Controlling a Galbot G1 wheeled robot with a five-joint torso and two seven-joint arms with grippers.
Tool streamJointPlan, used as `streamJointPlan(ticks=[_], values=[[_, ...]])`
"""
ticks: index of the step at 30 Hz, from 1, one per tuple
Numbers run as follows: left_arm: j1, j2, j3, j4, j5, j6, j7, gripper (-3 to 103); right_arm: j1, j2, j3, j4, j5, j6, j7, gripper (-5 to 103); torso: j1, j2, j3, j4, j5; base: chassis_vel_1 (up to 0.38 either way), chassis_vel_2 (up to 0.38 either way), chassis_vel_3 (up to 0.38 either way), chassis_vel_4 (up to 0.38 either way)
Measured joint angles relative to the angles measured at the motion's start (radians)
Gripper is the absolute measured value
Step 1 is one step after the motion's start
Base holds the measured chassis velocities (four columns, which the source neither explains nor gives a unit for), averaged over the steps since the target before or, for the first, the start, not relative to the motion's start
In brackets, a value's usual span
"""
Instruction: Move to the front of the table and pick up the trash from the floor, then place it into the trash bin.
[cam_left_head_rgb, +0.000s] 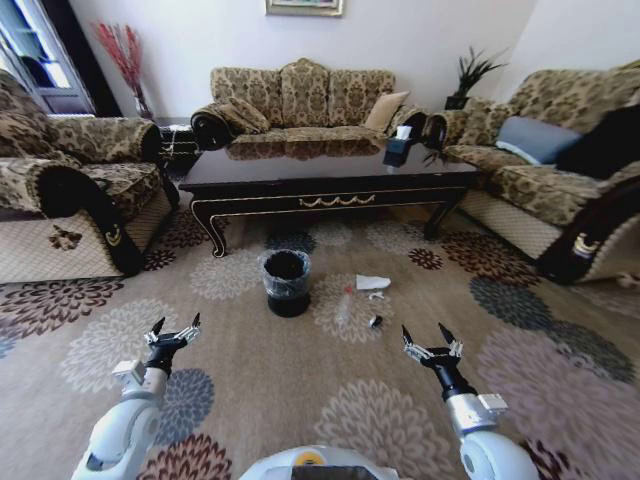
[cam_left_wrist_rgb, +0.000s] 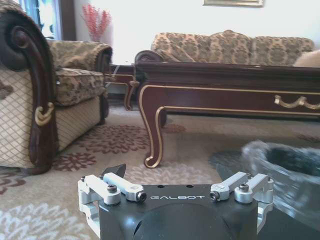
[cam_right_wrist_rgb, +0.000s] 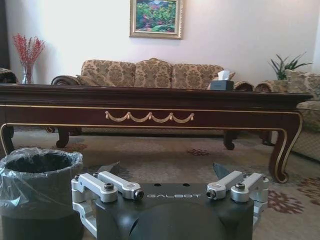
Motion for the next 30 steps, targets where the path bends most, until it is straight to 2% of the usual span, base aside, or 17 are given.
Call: streamJointPlan(ticks=[15,19,27,30], values=[[-0.012,0.005,-0.002,0.005,-0.004,-0.017,-0.014,100,0.003,0.002,0.000,-0.001,0.001,0.000,0.003,100,0.000,0.000,0.000,-0.0001,-0.0002,-0.180,0.212,0.222,-0.169],[-0.018,0.014,-0.006,0.009,0.024,-0.034,-0.015,100,0.002,0.004,-0.001,-0.001,0.000,0.000,0.003,100,0.000,0.000,0.000,0.0000,0.0000,-0.199,0.192,0.211,-0.210],[-0.031,0.017,0.004,0.003,-0.004,-0.016,-0.037,100,0.008,0.004,-0.005,-0.004,0.010,0.001,0.025,100,0.000,0.000,0.000,-0.0003,-0.0002,-0.193,0.191,0.183,-0.221],[-0.031,0.027,0.009,-0.013,0.002,-0.012,-0.011,100,0.017,0.004,-0.008,-0.011,0.012,0.001,0.041,100,0.000,0.000,0.000,0.0001,-0.0002,-0.131,0.123,0.132,-0.125]])
